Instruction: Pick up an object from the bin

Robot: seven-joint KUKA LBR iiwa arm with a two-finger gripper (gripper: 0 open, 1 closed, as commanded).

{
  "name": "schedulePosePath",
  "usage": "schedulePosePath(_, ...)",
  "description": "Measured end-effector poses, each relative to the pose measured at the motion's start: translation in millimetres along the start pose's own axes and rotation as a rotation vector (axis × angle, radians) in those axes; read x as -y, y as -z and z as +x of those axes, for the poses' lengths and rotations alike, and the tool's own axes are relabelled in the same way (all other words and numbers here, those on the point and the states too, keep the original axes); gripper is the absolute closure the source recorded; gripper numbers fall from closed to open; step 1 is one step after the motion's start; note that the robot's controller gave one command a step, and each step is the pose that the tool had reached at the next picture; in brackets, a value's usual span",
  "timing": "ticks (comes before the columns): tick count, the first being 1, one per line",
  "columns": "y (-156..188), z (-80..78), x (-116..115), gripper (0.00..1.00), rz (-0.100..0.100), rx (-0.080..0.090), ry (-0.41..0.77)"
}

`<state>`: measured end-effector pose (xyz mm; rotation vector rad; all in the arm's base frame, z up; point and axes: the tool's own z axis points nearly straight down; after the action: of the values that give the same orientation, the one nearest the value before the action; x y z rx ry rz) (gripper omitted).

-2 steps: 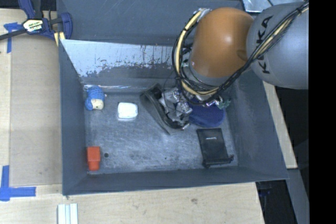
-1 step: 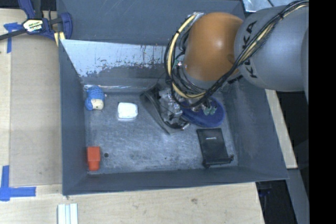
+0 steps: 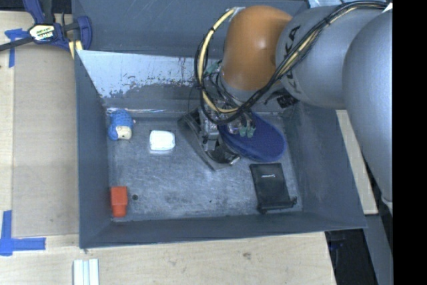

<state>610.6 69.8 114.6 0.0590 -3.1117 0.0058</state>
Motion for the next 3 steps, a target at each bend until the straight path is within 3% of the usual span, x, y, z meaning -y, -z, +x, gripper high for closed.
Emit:
schedulePosePath(1, 41, 9.7, -5, 1.0, -0.005, 0.037, -0.071)
schedulePosePath(2, 57, -11.4, -2, 1.0, -0.001, 0.037, 0.168)
schedulePosePath(3, 11, 28.9, 13, 1.0, -0.004, 0.031, -0.041)
